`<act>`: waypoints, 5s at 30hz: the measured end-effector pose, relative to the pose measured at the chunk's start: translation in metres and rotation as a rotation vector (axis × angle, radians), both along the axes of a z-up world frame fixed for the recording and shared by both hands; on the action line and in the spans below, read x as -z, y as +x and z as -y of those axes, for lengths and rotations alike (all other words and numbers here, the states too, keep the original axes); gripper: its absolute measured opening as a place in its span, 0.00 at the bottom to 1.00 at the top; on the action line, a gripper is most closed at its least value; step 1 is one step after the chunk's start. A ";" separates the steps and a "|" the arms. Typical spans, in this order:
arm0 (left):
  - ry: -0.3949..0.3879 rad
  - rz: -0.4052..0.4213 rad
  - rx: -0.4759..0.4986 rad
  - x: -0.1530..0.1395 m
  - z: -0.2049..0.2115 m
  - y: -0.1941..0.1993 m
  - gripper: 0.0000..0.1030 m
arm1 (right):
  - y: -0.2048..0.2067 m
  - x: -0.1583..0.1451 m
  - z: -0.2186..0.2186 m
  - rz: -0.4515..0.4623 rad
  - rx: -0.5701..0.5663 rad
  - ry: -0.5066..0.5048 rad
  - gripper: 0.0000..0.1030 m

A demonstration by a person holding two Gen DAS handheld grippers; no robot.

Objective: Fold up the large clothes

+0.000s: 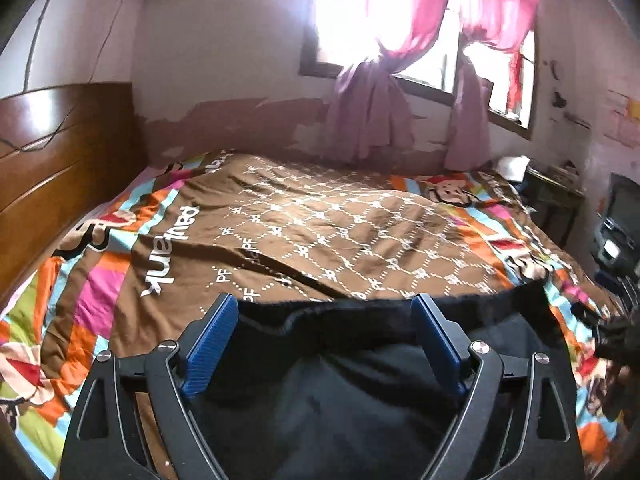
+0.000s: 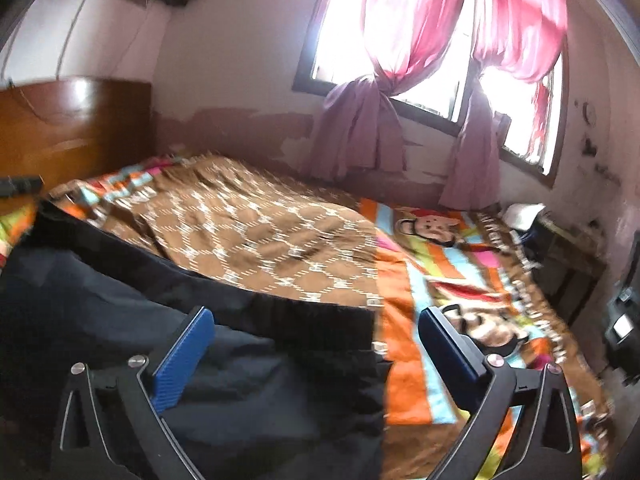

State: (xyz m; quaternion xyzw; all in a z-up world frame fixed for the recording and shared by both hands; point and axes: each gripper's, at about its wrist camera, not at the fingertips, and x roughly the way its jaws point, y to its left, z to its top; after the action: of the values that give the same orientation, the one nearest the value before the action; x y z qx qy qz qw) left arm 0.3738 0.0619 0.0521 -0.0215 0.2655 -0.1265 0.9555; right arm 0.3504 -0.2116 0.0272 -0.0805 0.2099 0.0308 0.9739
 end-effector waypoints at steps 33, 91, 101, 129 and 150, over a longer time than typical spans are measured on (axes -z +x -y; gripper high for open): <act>0.167 -0.217 0.205 0.114 0.064 0.023 0.99 | 0.041 0.101 -0.048 -0.384 -0.091 0.143 1.00; -0.064 -0.298 0.230 0.133 0.042 0.136 0.99 | 0.155 0.132 -0.006 -0.359 -0.093 0.231 1.00; -0.066 -0.295 0.230 0.133 0.042 0.137 0.99 | 0.153 0.133 -0.006 -0.340 -0.094 0.234 1.00; -0.085 -0.179 -0.088 0.092 -0.088 0.013 0.99 | 0.060 0.101 0.075 -0.276 0.099 0.169 1.00; -0.222 -0.412 0.040 0.158 -0.091 0.023 0.99 | 0.059 0.163 0.119 -0.411 -0.026 0.414 1.00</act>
State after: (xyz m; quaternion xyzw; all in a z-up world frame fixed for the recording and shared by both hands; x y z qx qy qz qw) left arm 0.3968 0.1532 -0.1057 -0.1463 0.4398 -0.1667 0.8703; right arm 0.4096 -0.3304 -0.1359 0.1251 0.3911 0.1009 0.9062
